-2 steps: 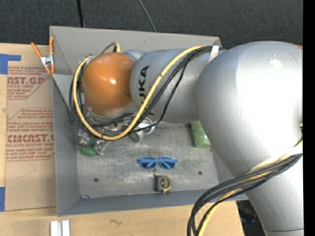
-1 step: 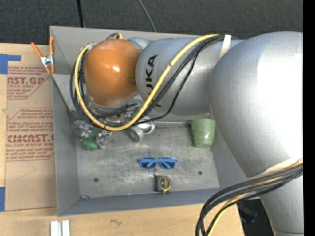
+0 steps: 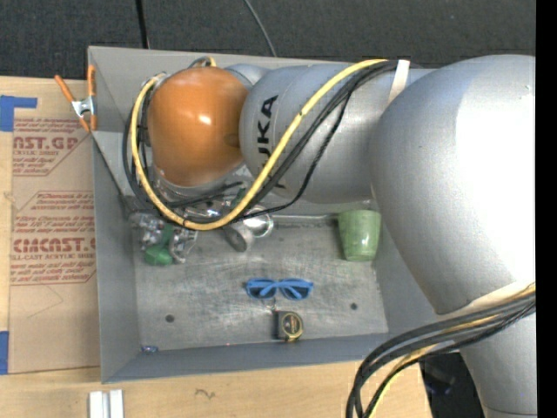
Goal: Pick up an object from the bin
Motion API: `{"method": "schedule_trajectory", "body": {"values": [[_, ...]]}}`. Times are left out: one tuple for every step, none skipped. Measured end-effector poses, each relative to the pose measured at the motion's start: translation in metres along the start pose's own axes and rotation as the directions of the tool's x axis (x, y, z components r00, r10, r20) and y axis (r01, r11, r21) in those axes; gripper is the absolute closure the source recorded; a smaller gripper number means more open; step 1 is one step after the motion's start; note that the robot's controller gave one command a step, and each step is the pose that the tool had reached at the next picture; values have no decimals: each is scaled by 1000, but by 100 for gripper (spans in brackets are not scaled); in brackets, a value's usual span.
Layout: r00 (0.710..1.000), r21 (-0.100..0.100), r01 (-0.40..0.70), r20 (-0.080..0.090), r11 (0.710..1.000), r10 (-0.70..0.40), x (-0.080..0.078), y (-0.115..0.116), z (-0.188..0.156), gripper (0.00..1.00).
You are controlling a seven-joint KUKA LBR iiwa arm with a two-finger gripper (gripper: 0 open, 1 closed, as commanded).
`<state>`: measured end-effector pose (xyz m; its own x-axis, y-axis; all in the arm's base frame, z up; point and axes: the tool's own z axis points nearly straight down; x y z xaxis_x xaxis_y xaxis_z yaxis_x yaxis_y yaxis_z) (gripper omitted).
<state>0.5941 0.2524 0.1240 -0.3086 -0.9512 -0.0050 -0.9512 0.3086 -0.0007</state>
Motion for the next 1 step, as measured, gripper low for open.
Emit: {"method": "schedule_trajectory", "body": {"values": [[1000, 2, -2, 0, 1000, 2, -1, 0, -21, 100]]}}
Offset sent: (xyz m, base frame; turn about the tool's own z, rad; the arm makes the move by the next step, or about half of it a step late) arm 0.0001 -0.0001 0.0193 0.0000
